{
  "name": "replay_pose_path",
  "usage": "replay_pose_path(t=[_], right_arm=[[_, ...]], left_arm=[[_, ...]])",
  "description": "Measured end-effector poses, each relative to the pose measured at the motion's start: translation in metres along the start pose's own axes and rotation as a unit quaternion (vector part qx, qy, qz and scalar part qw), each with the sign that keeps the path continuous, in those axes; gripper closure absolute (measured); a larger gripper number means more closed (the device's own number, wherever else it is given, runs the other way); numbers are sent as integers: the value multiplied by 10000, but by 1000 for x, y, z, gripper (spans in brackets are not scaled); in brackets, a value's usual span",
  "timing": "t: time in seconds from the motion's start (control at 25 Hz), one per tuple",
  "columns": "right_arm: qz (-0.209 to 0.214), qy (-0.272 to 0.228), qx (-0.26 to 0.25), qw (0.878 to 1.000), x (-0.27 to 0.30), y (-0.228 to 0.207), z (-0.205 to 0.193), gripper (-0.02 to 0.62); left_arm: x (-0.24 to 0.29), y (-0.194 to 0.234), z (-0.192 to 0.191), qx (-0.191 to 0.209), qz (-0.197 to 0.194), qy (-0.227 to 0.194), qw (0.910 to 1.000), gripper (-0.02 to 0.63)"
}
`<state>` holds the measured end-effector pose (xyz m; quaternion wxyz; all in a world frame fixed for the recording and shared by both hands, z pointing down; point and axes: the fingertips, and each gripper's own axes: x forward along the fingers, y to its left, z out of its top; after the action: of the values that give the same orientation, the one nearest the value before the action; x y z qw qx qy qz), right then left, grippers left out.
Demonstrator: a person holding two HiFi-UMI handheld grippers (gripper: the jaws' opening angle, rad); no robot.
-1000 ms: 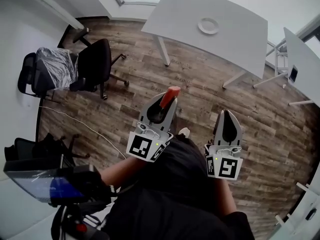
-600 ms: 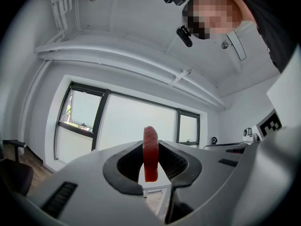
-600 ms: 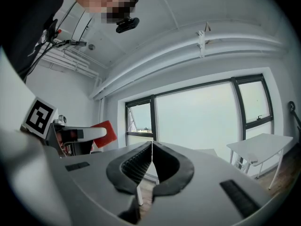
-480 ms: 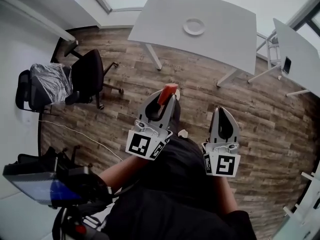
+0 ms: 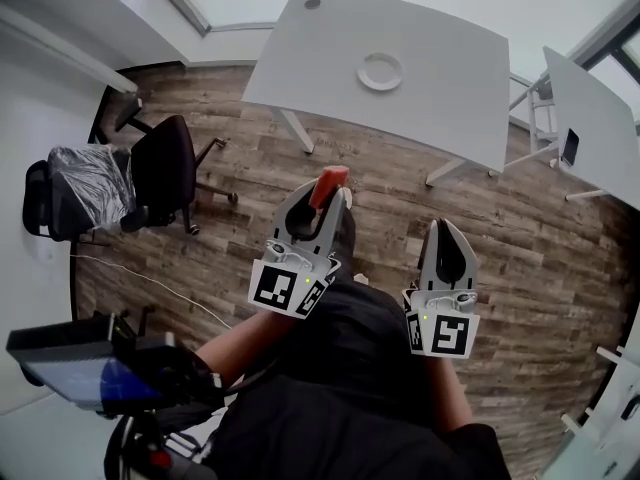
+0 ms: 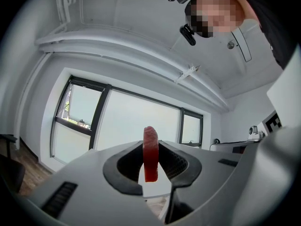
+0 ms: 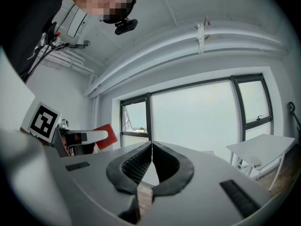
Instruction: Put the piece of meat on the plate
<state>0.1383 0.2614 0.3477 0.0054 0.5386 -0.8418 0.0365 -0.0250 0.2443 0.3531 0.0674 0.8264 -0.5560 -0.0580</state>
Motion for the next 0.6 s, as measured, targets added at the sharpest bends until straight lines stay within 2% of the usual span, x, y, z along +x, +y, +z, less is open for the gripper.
replay_pose_path(t=[0.16, 0.32, 0.6], right_arm=[[-36, 73, -14, 10000, 46, -8, 1, 588], [-49, 73, 446, 9990, 100, -18, 18, 588], [19, 64, 133, 9999, 200, -13, 39, 588]], left_arm=[[38, 27, 1, -21, -38, 27, 10000, 508], [80, 60, 2, -24, -41, 80, 10000, 508], [143, 125, 12, -125, -56, 169, 9998, 508]])
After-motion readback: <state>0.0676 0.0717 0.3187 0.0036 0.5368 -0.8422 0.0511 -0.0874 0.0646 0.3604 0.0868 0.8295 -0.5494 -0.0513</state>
